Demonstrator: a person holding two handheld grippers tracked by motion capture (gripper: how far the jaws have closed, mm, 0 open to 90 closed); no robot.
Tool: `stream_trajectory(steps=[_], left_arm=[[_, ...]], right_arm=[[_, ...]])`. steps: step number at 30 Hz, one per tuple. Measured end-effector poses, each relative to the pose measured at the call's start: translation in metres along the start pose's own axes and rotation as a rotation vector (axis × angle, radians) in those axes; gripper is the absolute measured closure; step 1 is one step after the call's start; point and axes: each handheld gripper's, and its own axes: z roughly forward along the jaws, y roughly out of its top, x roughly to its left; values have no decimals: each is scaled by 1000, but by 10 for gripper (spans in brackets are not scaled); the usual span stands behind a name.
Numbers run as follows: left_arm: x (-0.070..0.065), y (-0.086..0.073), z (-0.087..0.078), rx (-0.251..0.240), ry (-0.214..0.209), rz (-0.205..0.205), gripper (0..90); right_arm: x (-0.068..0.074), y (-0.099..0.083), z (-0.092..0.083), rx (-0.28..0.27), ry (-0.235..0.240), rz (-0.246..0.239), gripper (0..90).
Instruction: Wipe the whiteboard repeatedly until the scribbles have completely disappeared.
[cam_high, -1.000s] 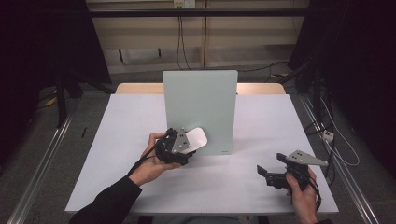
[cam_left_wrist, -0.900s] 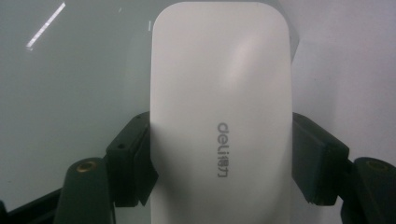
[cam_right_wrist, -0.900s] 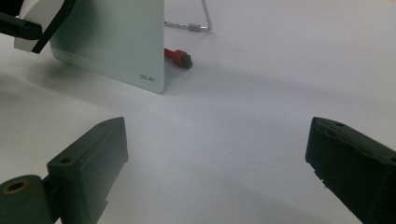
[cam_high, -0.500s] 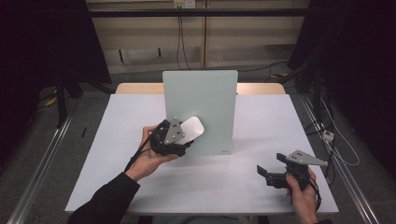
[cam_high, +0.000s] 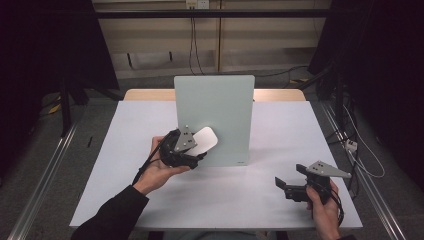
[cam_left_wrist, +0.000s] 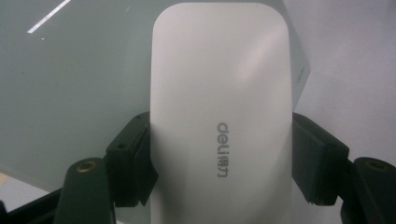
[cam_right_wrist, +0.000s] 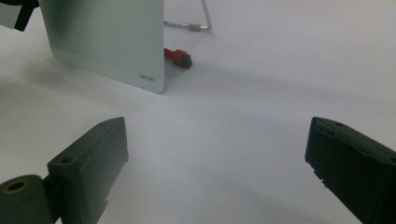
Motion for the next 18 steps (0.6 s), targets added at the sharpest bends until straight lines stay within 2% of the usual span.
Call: stream_trajectory(steps=[8, 18], left_arm=[[-1, -3, -2, 12, -12, -4, 310], [3, -3, -12, -14, -23, -22, 310]], right_arm=[[0, 0, 0, 1, 0, 1, 57], [0, 1, 1, 3, 1, 1, 57]])
